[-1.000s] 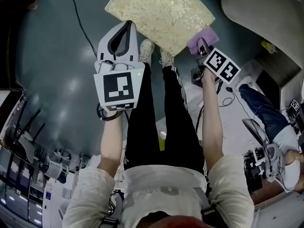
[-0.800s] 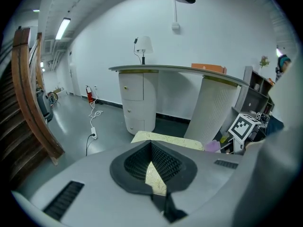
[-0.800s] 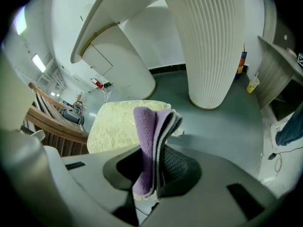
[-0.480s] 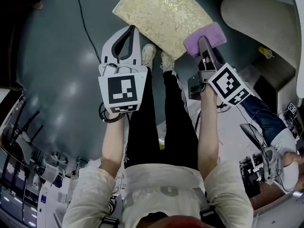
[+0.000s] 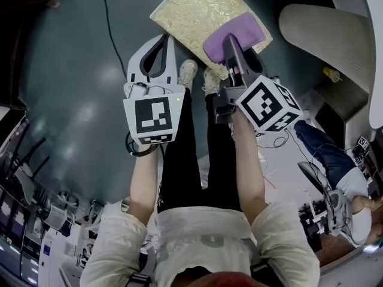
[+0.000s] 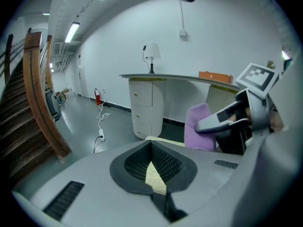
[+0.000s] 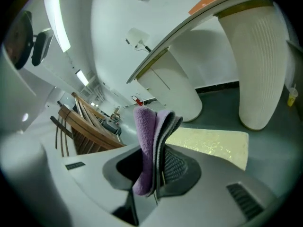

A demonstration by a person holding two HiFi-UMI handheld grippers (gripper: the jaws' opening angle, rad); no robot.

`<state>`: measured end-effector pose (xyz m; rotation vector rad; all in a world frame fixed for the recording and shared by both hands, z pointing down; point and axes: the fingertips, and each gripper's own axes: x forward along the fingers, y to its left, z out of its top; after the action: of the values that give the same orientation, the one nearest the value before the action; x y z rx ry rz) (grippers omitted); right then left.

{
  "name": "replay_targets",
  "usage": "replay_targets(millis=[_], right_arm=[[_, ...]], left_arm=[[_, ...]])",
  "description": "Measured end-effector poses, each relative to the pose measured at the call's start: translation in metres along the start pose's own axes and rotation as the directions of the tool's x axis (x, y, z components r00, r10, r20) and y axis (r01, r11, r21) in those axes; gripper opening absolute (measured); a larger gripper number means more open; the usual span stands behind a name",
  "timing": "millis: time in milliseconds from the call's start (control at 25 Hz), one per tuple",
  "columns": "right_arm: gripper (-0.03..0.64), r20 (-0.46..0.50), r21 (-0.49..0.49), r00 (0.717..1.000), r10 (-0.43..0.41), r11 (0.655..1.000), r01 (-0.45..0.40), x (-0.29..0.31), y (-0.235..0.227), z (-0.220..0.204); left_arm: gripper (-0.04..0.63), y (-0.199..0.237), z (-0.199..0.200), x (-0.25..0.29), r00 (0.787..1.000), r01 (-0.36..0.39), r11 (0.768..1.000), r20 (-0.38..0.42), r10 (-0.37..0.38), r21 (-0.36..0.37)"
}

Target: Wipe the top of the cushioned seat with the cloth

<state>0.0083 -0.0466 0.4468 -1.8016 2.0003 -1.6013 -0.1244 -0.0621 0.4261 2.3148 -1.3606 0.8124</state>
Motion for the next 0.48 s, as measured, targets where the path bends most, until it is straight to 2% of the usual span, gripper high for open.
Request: replay_targets(millis=[80,240,480], right_arm=[[0.089,-0.033,-0.011,0.999,0.012,1.0,-0.012,0.033,0.004,-0.018],[0.089,-0.101,0.039,0.993,0.053,0.998,-0.05,0.105,0.012,-0.053],[0.089,-0.214,0.043,0.976,0.045,0.998,-0.037,0.183,0.014,-0.097]], left_arm=[[-0.008,0.008,-0.01,-0.003,1.0,-0.011,1.0,-0.014,0.011,-0.008],[-0.008,0.02,-0.035,-0.01,0.998,-0.036,0.999,-0.05,0.036,-0.018],[-0.008,0.045,-0.06,-0.018,0.994,-0.079,0.995,-0.082,0.075,-0.052]])
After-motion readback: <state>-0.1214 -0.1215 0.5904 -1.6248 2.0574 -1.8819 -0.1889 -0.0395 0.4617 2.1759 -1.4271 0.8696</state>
